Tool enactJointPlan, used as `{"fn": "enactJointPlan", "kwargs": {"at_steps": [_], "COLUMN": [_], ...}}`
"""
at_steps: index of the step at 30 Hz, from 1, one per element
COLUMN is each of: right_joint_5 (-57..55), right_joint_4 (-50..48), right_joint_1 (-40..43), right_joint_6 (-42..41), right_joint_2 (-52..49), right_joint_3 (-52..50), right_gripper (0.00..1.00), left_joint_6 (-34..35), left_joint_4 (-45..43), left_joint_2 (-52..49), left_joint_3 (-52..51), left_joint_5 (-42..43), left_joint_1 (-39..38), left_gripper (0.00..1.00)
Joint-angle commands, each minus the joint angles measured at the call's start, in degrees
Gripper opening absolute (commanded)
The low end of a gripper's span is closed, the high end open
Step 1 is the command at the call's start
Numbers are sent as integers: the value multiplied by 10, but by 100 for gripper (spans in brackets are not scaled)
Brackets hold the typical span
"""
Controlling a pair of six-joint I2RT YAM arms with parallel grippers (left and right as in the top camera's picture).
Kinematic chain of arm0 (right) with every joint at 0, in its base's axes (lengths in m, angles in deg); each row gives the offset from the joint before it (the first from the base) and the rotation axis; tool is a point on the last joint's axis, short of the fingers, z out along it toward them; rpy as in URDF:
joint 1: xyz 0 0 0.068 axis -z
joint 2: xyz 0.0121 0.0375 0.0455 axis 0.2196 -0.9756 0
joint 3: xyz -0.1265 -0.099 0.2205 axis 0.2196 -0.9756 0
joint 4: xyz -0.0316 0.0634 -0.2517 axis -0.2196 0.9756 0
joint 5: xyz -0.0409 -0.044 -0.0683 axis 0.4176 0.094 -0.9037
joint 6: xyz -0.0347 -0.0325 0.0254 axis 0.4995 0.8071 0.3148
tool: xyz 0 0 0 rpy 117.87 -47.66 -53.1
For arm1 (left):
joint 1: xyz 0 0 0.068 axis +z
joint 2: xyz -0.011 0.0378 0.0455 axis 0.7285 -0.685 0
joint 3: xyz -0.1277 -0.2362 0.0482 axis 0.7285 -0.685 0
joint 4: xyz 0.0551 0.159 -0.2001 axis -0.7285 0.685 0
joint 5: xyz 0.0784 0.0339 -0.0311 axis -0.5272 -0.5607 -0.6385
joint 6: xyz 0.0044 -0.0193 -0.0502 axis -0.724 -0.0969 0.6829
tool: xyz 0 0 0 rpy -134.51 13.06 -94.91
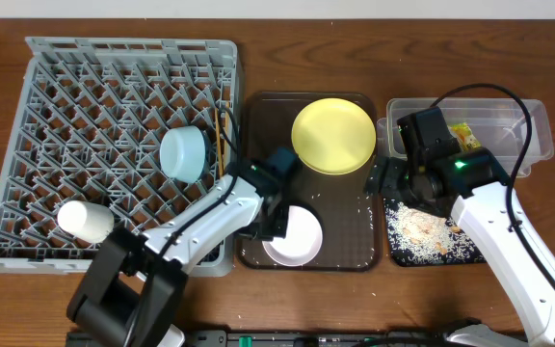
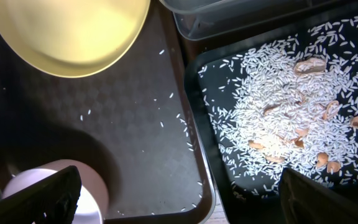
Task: Sort waste into correct bins and load items into the dishwasher
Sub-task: 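Lift the white bowl with the left gripper and carry it over the rack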
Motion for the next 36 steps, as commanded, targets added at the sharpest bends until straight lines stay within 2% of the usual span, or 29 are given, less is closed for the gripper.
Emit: {"fn": "enactJointPlan", "kwargs": {"at_steps": [1, 8, 13, 15, 17, 22, 29, 35, 36], "right_joint_5": [0, 0, 0, 0, 0, 0, 0, 0, 0], "right_joint_4": [0, 0, 0, 0, -2, -4, -4, -5, -5], "right_joint_1": [1, 1, 1, 1, 1, 1, 1, 1, 1], "right_joint_6": [-5, -5, -5, -5, -5, -5, -5, -5, -5], "right_joint_2": [3, 3, 3, 3, 3, 3, 3, 3, 3], "right_joint_3": [0, 0, 0, 0, 0, 0, 0, 0, 0], "right_gripper": [99, 99, 99, 99, 99, 99, 99, 99, 99], "left_joint_6": [5, 32, 121, 164, 192, 207, 215, 217, 211], "left_joint_4": [59, 189, 299, 326, 321, 316, 315, 291, 278], "left_joint_2": [38, 138, 173, 171, 166, 125, 73, 127, 151], "left_joint_3": [66, 128, 128, 127, 121, 103, 101, 114, 114], "left_joint_5": [-99, -387, -595, -643, -662, -716, -645, -562, -546], "left_joint_1": [13, 14, 14, 15, 19, 38, 43, 43, 43], "left_gripper": [8, 8, 8, 8, 8, 7, 8, 17, 22]}}
